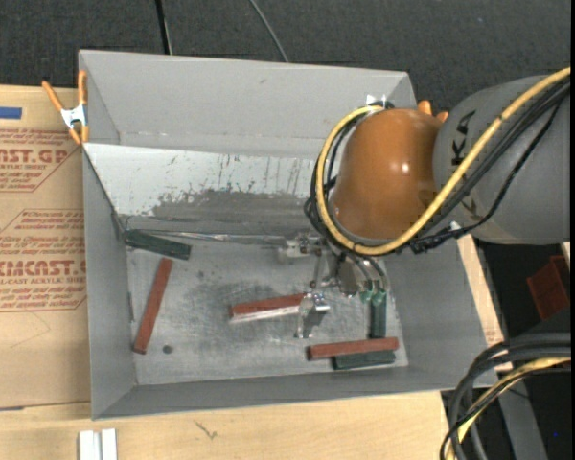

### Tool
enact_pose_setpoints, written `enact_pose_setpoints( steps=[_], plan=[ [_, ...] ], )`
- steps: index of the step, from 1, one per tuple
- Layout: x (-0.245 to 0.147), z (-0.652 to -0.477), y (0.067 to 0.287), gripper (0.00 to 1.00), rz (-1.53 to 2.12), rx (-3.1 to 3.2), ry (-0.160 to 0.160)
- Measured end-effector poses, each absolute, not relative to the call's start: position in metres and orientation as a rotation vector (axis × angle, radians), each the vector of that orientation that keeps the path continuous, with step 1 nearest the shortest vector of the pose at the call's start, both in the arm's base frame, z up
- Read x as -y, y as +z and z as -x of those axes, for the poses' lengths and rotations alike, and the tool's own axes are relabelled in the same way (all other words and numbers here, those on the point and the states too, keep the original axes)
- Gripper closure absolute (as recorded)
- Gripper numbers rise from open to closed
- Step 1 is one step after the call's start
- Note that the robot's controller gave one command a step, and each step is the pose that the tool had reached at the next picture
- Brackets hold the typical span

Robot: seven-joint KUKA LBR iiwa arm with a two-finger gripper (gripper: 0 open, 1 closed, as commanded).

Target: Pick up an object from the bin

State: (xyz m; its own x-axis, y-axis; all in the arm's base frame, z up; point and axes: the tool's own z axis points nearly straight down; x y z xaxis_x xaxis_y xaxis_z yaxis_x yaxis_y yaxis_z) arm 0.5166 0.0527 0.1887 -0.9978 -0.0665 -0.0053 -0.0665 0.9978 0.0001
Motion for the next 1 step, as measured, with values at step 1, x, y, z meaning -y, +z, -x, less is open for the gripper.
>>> enact_pose_setpoints(
  steps=[1],
  plan=[
    [-0.0519,-0.5480,0.1316,0.00,0.137,-3.134,0.000]
  ],
)
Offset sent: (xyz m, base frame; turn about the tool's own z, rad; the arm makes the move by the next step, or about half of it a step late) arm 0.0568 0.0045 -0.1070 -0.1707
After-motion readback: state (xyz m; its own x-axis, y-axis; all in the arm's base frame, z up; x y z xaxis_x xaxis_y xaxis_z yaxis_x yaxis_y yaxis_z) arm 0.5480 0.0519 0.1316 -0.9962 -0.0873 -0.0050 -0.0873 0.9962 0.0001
